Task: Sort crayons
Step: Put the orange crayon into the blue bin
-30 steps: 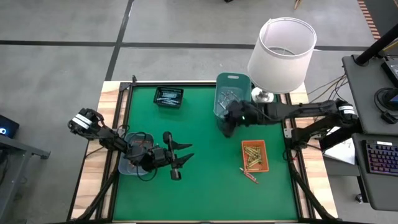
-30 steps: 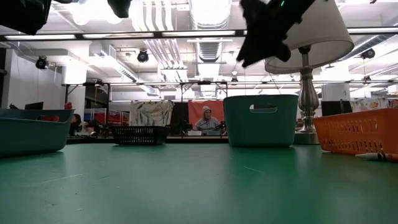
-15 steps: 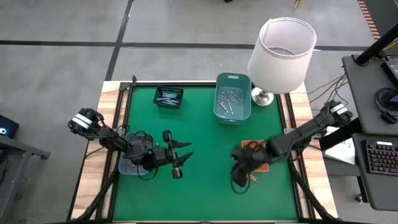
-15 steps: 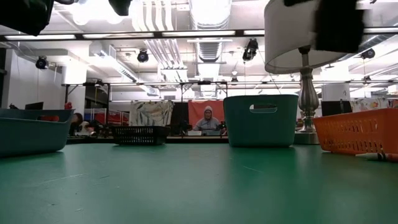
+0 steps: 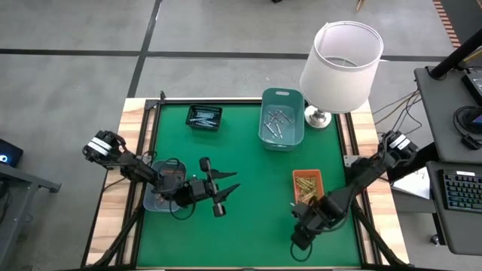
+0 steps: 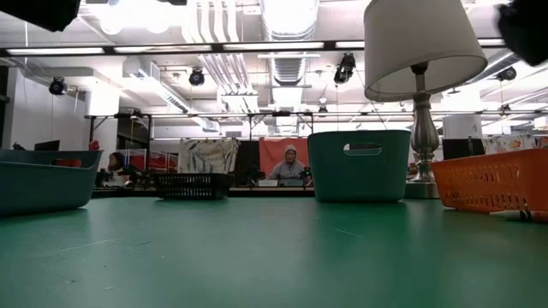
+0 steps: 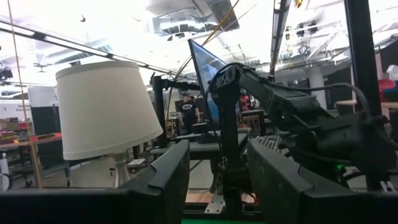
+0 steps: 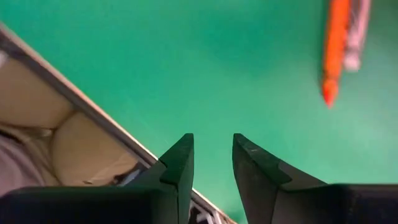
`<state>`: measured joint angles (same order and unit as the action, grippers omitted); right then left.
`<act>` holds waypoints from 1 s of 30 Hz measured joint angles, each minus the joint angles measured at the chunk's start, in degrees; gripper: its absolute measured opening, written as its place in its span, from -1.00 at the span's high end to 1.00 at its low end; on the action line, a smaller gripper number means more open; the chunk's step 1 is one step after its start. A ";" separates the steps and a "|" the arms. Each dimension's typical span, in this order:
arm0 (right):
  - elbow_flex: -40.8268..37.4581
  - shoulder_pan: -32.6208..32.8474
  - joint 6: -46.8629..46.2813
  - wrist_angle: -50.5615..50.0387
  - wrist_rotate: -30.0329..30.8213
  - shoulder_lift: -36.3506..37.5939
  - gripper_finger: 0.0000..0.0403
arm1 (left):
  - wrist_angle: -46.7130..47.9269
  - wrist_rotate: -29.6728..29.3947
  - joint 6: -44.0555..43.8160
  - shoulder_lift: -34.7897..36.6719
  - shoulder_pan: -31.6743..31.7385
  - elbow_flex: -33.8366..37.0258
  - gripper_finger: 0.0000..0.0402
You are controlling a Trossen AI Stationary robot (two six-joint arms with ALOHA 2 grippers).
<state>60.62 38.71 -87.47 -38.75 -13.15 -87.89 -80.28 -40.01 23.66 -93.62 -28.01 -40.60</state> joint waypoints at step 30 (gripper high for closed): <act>0.00 3.38 -13.63 -10.07 10.34 -3.33 0.51 | 5.06 -1.64 1.58 0.01 0.00 -2.20 0.29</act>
<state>60.62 42.09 -101.11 -48.82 -2.81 -91.22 -75.22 -41.65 25.23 -93.62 -28.01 -42.80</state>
